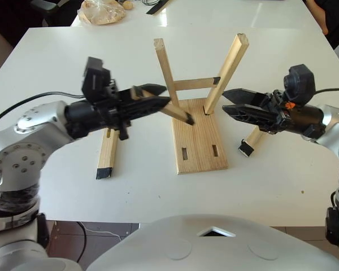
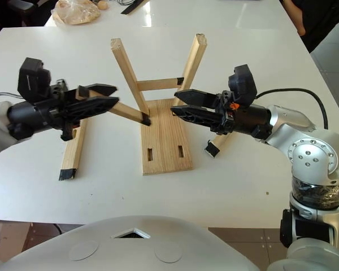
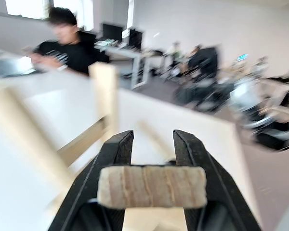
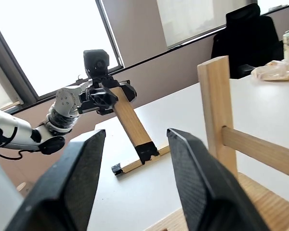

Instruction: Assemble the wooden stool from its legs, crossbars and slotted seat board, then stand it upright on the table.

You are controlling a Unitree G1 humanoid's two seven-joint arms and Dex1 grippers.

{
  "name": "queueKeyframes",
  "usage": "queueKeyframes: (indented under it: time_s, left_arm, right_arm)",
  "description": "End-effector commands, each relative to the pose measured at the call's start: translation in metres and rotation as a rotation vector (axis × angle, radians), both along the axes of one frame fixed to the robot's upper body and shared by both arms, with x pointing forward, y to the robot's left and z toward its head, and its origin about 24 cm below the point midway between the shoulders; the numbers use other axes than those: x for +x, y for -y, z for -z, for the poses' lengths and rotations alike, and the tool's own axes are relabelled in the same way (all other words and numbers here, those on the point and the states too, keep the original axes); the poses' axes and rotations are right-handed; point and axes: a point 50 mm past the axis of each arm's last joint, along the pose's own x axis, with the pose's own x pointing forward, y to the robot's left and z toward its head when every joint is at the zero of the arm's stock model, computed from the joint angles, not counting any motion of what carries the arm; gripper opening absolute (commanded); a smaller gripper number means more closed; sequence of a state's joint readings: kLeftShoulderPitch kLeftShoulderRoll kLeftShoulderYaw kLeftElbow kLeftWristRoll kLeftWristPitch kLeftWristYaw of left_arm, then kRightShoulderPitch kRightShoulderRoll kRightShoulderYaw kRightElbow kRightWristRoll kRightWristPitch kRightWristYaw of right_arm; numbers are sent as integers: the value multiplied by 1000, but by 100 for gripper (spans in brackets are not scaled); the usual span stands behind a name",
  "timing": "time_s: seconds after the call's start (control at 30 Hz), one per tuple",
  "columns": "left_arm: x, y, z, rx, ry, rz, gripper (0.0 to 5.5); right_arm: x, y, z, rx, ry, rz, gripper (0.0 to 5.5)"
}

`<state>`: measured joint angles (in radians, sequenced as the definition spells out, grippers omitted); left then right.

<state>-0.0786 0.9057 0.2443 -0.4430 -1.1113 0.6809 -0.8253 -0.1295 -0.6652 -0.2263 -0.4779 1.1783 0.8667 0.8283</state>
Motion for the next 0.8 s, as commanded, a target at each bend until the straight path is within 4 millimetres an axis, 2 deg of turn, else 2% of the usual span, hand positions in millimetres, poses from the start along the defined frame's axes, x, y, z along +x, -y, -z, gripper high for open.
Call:
queueKeyframes:
  time_s: [0.03, 0.1, 0.17, 0.3, 0.37, 0.57, 0.67, 0.8]
  left_arm:
    - [14, -78, 6, 342, 56, -210, 131]
    - [14, -109, 12, 514, 58, -248, 131]
    - [15, -128, 20, 631, 55, -267, 131]
    - [14, -139, 31, 706, 48, -251, 131]
    - [9, -137, 39, 723, 33, -203, 131]
    - [-21, -101, 61, 602, -72, 12, 131]
    - [-28, -90, 63, 571, -92, 48, 131]
    - [-26, -87, 57, 545, -72, 26, 131]
  right_arm:
    - [-14, 5, 4, 26, 12, 84, 235]
    - [-18, 4, 7, 28, 12, 112, 235]
    - [-20, 4, 9, 25, 15, 136, 235]
    - [-19, 3, 10, 5, 25, 145, 235]
    - [-18, 3, 10, -4, 28, 143, 235]
    - [-15, 3, 13, -36, 41, 144, 235]
    - [-15, 2, 13, -42, 44, 138, 235]
    - [-15, 3, 15, -54, 42, 135, 235]
